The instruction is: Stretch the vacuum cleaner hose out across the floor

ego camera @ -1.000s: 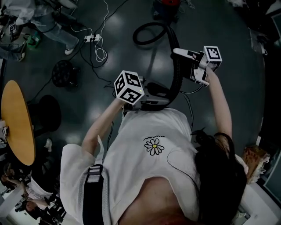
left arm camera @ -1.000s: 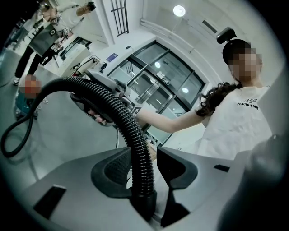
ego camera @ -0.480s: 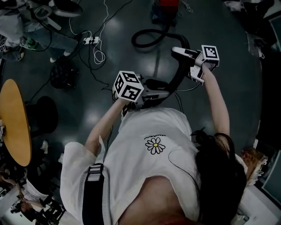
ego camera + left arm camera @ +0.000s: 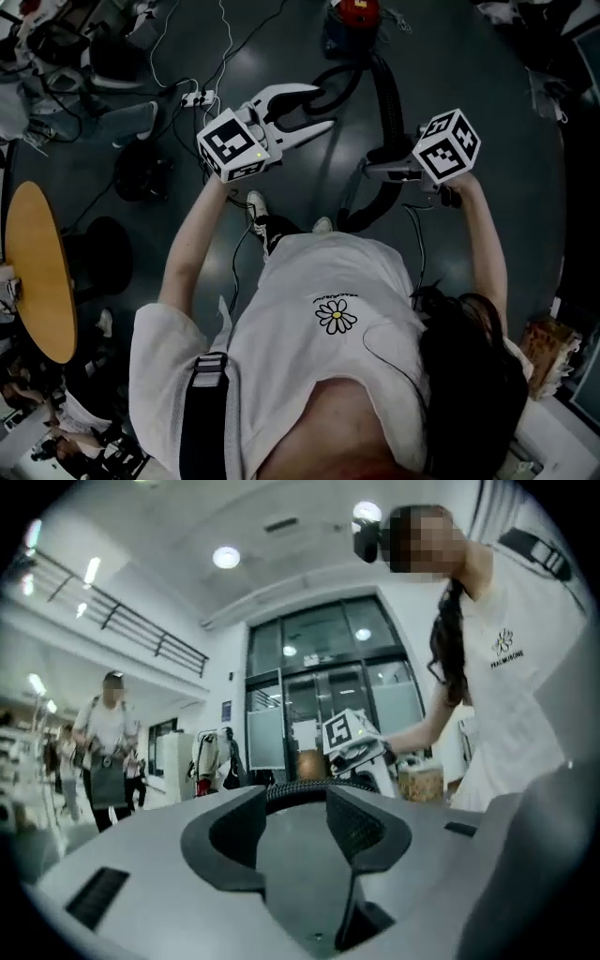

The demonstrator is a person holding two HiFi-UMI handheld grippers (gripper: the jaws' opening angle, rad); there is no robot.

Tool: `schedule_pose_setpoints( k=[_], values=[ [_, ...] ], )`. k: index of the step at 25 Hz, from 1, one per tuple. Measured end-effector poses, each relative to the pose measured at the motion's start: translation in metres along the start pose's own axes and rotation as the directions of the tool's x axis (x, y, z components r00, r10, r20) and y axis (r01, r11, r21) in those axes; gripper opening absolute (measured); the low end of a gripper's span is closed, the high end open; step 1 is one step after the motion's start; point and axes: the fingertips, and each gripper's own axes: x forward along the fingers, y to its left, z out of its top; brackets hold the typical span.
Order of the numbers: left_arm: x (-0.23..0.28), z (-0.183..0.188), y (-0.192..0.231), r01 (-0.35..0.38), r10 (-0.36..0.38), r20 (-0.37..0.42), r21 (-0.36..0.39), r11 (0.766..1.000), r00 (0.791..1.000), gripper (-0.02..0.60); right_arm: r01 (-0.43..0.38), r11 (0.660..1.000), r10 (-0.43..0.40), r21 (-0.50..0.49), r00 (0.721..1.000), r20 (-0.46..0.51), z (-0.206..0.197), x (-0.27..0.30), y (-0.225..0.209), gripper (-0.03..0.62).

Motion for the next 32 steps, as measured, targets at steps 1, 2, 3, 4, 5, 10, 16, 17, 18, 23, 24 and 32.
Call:
schedule_pose_setpoints(
  k=[1,2,3,4,5,10,16,17,18,23,24,32],
  values=[
    [0.008,0.009,0.004,0.034,-0.032,-0.028,0.096,0.995,0.999,0.186,-0.003,0.998,0.000,-0.068,0.999,-0.046,0.000,-0.003,0.012,0.173],
    [0.017,0.017,0.005,0.080,-0.070,-0.057,0.182,0.980,0.996,0.195,-0.006,0.992,-0.007,-0.128,0.995,-0.098,-0.002,-0.007,0.023,0.173],
    [0.026,0.024,0.004,0.134,-0.112,-0.095,0.267,0.954,0.989,0.205,-0.009,0.984,-0.019,-0.178,0.988,-0.152,-0.006,-0.012,0.033,0.173],
    [0.036,0.030,0.000,0.194,-0.153,-0.141,0.348,0.917,0.978,0.230,-0.012,0.975,-0.035,-0.222,0.978,-0.207,-0.011,-0.019,0.042,0.173],
    [0.045,0.035,-0.005,0.257,-0.191,-0.193,0.419,0.871,0.962,0.251,-0.016,0.965,-0.055,-0.263,0.964,-0.260,-0.016,-0.027,0.049,0.173],
    [0.068,0.040,-0.028,0.507,-0.357,-0.377,0.455,0.732,0.855,0.284,-0.015,0.908,-0.189,-0.418,0.877,-0.443,-0.031,-0.071,0.068,0.173],
    [0.087,-0.017,-0.048,0.694,-0.394,-0.672,0.252,0.675,0.627,0.284,-0.031,0.890,-0.229,-0.455,0.831,-0.506,-0.046,-0.104,0.105,0.173],
    [0.086,-0.024,-0.059,0.717,-0.424,-0.694,0.192,0.670,0.582,0.282,-0.033,0.895,-0.230,-0.445,0.820,-0.524,-0.054,-0.106,0.107,0.173],
    [0.082,-0.031,-0.072,0.741,-0.456,-0.715,0.128,0.659,0.530,0.263,-0.028,0.896,-0.245,-0.442,0.801,-0.547,-0.064,-0.110,0.105,0.173],
    [0.039,-0.032,-0.140,0.771,-0.695,-0.653,-0.264,0.580,0.300,0.170,0.064,0.775,-0.546,-0.628,0.569,-0.615,-0.111,-0.139,0.042,0.173],
    [0.023,-0.031,-0.162,0.759,-0.761,-0.600,-0.369,0.537,0.247,0.170,0.074,0.722,-0.612,-0.688,0.532,-0.585,-0.111,-0.140,0.032,0.173],
    [-0.044,0.070,-0.383,0.911,-0.943,0.228,-0.389,0.139,0.241,0.155,0.337,-0.022,-0.786,-0.941,0.576,0.224,0.024,-0.050,0.122,0.176]
  ],
)
